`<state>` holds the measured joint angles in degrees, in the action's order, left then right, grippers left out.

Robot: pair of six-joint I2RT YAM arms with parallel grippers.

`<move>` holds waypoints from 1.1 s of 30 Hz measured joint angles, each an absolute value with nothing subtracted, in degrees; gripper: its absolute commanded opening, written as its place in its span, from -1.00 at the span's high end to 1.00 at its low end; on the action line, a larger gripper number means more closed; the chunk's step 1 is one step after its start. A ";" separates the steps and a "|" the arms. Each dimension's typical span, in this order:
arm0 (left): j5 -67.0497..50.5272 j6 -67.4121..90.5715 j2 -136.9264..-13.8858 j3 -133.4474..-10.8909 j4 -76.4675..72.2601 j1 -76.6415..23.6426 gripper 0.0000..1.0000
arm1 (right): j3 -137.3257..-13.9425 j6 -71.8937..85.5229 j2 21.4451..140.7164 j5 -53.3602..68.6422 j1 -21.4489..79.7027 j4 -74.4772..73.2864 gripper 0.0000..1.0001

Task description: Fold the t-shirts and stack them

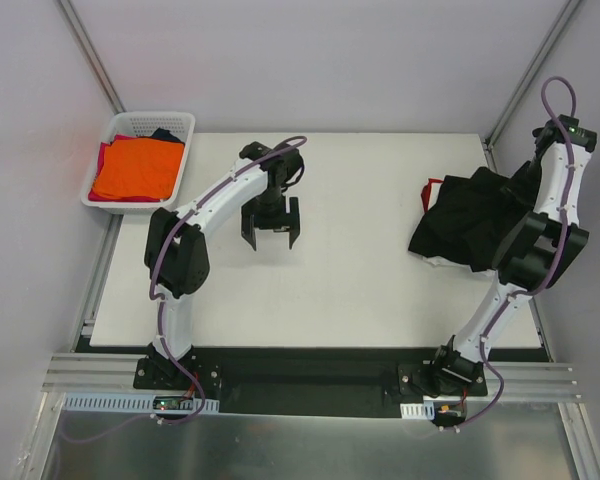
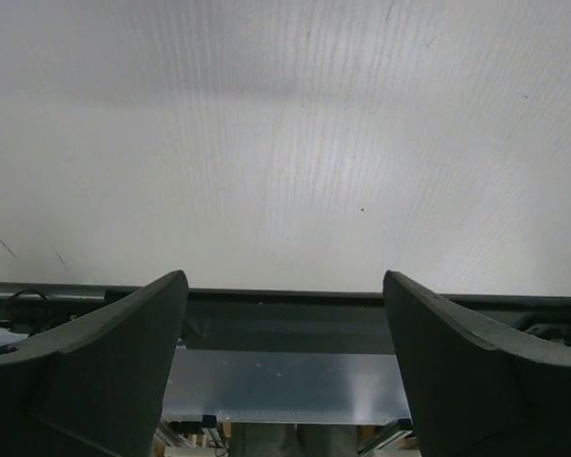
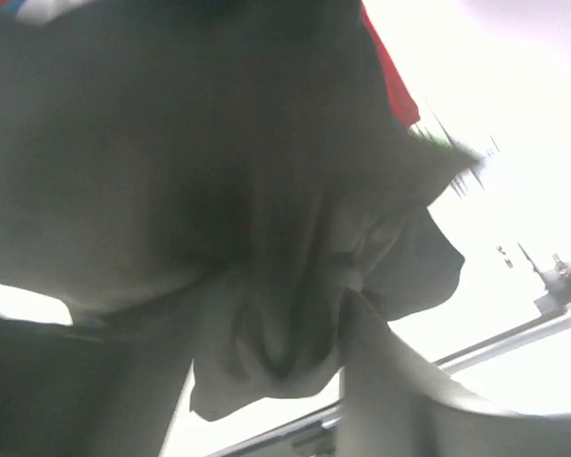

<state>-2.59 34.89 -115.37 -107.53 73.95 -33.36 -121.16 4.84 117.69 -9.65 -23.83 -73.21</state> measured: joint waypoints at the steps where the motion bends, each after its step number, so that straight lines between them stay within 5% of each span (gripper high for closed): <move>1: -2.66 34.89 -115.37 -107.50 73.89 -33.32 -0.69 | -121.19 4.84 118.52 -9.41 -23.90 -73.43 -0.64; 6: -3.07 34.87 -115.37 -106.24 73.23 -33.28 -0.69 | -115.42 4.08 120.03 -7.11 -24.32 -72.01 -0.90; 21: -5.61 34.28 -115.37 -105.10 72.23 -33.28 -0.67 | -102.52 3.53 94.76 0.82 -24.05 -68.18 -0.87; 23: -5.76 34.06 -115.37 -105.49 72.23 -33.28 -0.67 | -99.88 3.44 93.30 0.78 -24.05 -68.71 -0.59; 24: -5.80 34.00 -115.37 -105.65 72.20 -33.28 -0.66 | -99.24 3.38 93.30 0.78 -24.05 -68.88 -0.15; 28: -5.78 33.89 -115.37 -105.84 72.16 -33.28 -0.65 | -98.13 3.20 94.45 0.14 -23.97 -68.93 0.88; 33: -5.74 33.82 -115.37 -105.84 72.16 -33.28 -0.53 | -101.65 4.10 98.17 2.02 -22.72 -68.71 0.98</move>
<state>-5.74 33.82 -115.37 -105.84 72.16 -33.28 -101.65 4.10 98.17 2.02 -22.72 -68.71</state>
